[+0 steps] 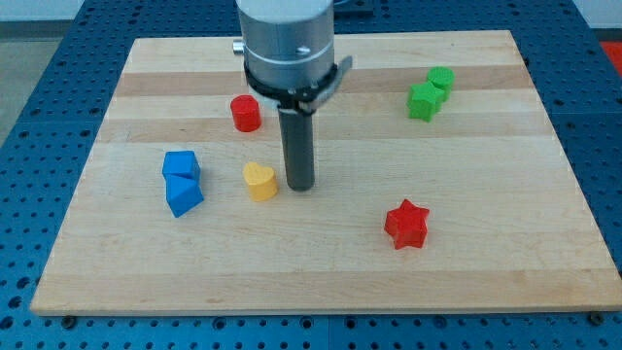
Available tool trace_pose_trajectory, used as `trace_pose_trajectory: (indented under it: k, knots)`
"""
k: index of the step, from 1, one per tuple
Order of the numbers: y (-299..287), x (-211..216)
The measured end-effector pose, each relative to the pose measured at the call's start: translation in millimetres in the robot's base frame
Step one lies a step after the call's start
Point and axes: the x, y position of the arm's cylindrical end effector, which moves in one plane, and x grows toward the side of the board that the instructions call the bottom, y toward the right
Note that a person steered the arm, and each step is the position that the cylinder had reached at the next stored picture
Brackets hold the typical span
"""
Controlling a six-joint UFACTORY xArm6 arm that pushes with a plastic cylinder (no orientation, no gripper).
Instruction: Move the yellow heart into the red circle
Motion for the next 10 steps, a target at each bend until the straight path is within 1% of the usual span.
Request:
trace_pose_trajectory:
  k: [1, 3, 4, 8, 9, 10]
  knots:
    - [-16.9, 10.9]
    - [-68.8, 10.9]
    - [-70.3, 7.5]
    - [-70.1, -50.5]
    - [-70.1, -60.3]
    - [-72.3, -60.3]
